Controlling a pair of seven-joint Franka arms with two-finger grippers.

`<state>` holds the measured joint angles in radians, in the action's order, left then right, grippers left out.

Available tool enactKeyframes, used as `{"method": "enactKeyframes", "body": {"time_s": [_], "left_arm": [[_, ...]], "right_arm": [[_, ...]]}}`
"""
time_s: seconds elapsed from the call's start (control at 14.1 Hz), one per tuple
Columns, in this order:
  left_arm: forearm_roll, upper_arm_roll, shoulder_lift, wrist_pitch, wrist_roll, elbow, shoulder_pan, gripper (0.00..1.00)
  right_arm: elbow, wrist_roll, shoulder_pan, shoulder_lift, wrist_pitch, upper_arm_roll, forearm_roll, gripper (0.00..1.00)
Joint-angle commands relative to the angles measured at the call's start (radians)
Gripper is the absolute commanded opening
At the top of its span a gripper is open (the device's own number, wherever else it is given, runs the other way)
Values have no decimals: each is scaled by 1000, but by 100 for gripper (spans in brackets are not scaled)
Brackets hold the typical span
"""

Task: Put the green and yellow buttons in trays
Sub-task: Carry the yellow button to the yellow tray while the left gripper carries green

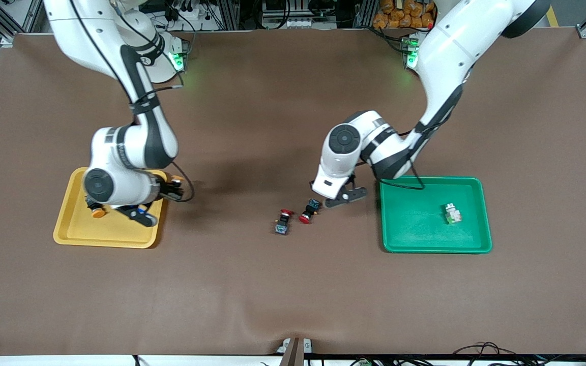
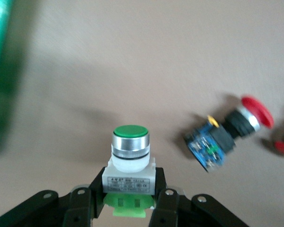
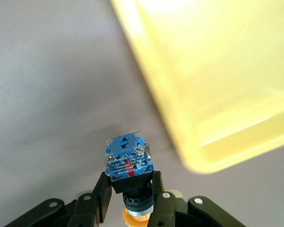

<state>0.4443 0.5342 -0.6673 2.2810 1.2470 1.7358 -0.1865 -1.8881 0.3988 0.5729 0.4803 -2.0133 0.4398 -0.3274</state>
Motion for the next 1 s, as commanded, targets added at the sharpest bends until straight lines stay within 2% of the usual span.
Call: {"method": "enactKeyframes", "body": {"time_s": [0.0, 0.21, 0.5, 0.71, 0.92], "left_arm": [[4, 4, 75, -79, -55, 22, 57, 0], [1, 6, 117, -120, -152, 28, 139, 0], [-1, 6, 121, -153, -335, 39, 300, 0], [-1, 6, 63, -146, -409, 41, 390, 0], [-1, 4, 6, -95, -413, 47, 423, 0]], "right_arm": [[4, -138, -70, 6, 12, 13, 24, 0], [4, -207, -123, 27, -10, 13, 53, 0], [1, -251, -153, 61, -67, 11, 56, 0], [0, -316, -183, 95, -117, 10, 54, 0], [-2, -316, -185, 122, -146, 10, 53, 0]]}}
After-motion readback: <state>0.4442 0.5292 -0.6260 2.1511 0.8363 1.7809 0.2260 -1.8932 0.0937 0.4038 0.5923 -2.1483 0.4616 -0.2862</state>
